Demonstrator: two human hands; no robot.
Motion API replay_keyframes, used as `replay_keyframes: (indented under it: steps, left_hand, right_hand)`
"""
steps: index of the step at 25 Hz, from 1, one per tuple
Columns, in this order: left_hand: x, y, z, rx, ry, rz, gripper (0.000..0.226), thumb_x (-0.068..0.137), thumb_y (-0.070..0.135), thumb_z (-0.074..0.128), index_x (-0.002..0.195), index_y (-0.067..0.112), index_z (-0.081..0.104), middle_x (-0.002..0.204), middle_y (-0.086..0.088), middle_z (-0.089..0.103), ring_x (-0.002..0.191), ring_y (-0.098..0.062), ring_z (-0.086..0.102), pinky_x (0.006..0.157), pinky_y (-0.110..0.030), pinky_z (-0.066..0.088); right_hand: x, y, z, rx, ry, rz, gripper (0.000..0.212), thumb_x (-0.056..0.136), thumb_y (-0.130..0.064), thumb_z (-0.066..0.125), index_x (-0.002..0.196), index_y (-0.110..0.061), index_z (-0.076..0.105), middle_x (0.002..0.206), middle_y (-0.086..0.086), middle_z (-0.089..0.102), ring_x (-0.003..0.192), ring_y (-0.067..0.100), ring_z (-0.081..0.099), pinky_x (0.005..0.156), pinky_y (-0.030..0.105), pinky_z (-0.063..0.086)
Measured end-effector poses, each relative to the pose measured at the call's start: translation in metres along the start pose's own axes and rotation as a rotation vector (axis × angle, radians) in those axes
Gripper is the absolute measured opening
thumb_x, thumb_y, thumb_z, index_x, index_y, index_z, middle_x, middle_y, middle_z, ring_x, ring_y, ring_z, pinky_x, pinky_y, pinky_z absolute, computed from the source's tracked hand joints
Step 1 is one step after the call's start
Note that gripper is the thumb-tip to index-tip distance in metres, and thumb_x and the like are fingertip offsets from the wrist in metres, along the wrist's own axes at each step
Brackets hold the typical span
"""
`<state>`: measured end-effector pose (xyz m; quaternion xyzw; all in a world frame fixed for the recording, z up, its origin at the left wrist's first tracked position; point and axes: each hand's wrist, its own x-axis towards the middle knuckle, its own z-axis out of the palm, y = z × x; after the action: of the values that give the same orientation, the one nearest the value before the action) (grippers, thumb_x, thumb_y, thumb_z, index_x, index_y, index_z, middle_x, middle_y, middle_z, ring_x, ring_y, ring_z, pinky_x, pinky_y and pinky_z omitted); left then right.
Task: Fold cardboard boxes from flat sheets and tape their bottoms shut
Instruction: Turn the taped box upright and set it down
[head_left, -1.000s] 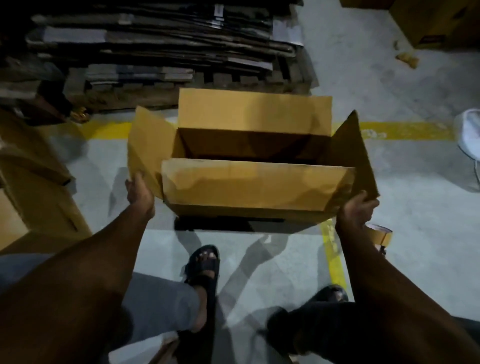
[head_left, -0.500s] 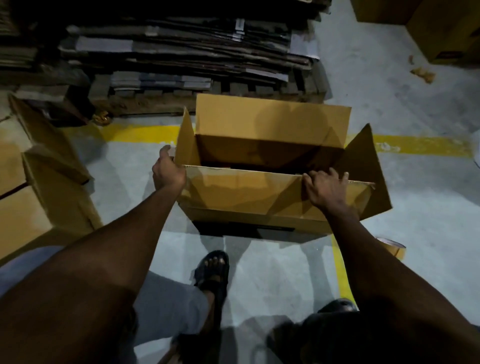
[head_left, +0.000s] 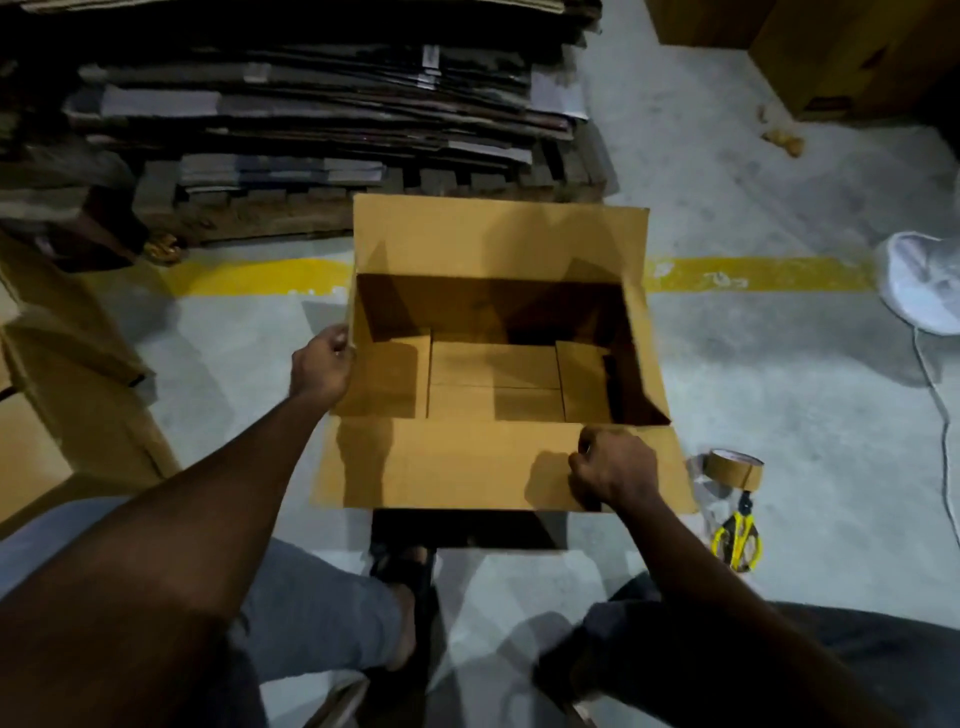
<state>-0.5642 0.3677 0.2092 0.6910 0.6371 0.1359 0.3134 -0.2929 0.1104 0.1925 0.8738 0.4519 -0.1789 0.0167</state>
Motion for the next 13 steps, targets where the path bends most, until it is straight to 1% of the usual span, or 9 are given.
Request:
replay_keyframes:
  steps: [1,3,5,6,8,9,11,12,13]
  left_hand:
    - [-0.006,0.004,0.004,0.023,-0.072,0.043,0.037,0.097,0.017,0.05,0.133,0.018,0.055,0.123,-0.014,0.065,0.11,-0.034,0.06,0.096,-0.04,0.049]
    - [-0.014,0.01,0.012,0.138,-0.19,0.138,0.041,0.095,0.016,0.053,0.136,0.016,0.052,0.123,-0.016,0.063,0.112,-0.035,0.059,0.094,-0.04,0.047]
    - [-0.015,0.003,0.021,0.283,-0.314,0.211,0.047,0.096,0.019,0.053,0.141,0.013,0.044,0.13,-0.018,0.058,0.117,-0.037,0.054,0.095,-0.042,0.044]
    - [-0.013,-0.005,0.025,0.342,-0.378,0.222,0.05,0.097,0.023,0.052,0.144,0.013,0.039,0.134,-0.018,0.054,0.121,-0.038,0.052,0.097,-0.044,0.043]
    - [-0.008,-0.022,0.03,0.444,-0.495,0.189,0.056,0.097,0.029,0.05,0.147,0.015,0.031,0.14,-0.019,0.049,0.124,-0.038,0.048,0.099,-0.045,0.043]
    - [-0.007,-0.03,0.034,0.49,-0.554,0.171,0.058,0.097,0.032,0.049,0.148,0.016,0.029,0.141,-0.019,0.047,0.126,-0.038,0.047,0.1,-0.045,0.043]
    - [-0.003,-0.042,0.043,0.545,-0.653,0.143,0.057,0.095,0.037,0.048,0.147,0.018,0.03,0.143,-0.016,0.045,0.127,-0.038,0.045,0.102,-0.049,0.042]
    - [0.0,-0.049,0.048,0.571,-0.684,0.139,0.056,0.095,0.038,0.047,0.145,0.02,0.032,0.144,-0.014,0.044,0.127,-0.038,0.044,0.102,-0.051,0.041]
    - [0.003,-0.054,0.051,0.59,-0.686,0.152,0.054,0.094,0.04,0.046,0.143,0.021,0.034,0.145,-0.012,0.041,0.128,-0.038,0.042,0.103,-0.053,0.039]
  right_hand:
    - [-0.009,0.006,0.009,0.013,0.04,0.006,0.025,0.082,-0.035,0.056,0.1,-0.019,0.065,0.099,0.007,0.067,0.091,0.03,0.061,0.069,0.034,0.049]
    - [-0.01,0.014,0.016,0.063,0.23,0.011,0.028,0.078,-0.026,0.058,0.103,-0.014,0.062,0.108,0.012,0.059,0.097,0.035,0.056,0.069,0.039,0.049]
    - [0.01,0.02,0.009,0.157,0.396,0.121,0.04,0.079,-0.025,0.062,0.116,-0.011,0.058,0.119,0.018,0.053,0.105,0.04,0.052,0.077,0.045,0.049]
    - [0.02,0.024,0.003,0.209,0.366,0.182,0.048,0.084,-0.029,0.062,0.127,-0.011,0.052,0.13,0.019,0.049,0.115,0.041,0.049,0.087,0.048,0.047]
    - [0.042,0.037,0.005,0.213,0.146,0.236,0.057,0.094,-0.043,0.05,0.143,-0.017,0.037,0.151,0.015,0.033,0.135,0.04,0.032,0.103,0.056,0.034]
    - [0.051,0.045,0.012,0.145,0.027,0.218,0.057,0.097,-0.049,0.042,0.146,-0.021,0.033,0.156,0.009,0.028,0.14,0.039,0.025,0.106,0.06,0.026]
    - [0.061,0.058,0.027,0.037,-0.172,0.171,0.054,0.097,-0.056,0.03,0.143,-0.027,0.035,0.155,0.0,0.027,0.142,0.039,0.019,0.105,0.068,0.018]
    - [0.063,0.061,0.034,0.033,-0.226,0.167,0.053,0.097,-0.057,0.027,0.139,-0.028,0.039,0.153,-0.001,0.029,0.141,0.04,0.02,0.104,0.072,0.017]
    - [0.064,0.062,0.039,0.053,-0.226,0.189,0.051,0.097,-0.056,0.027,0.136,-0.028,0.043,0.151,0.0,0.03,0.139,0.041,0.022,0.103,0.073,0.017]
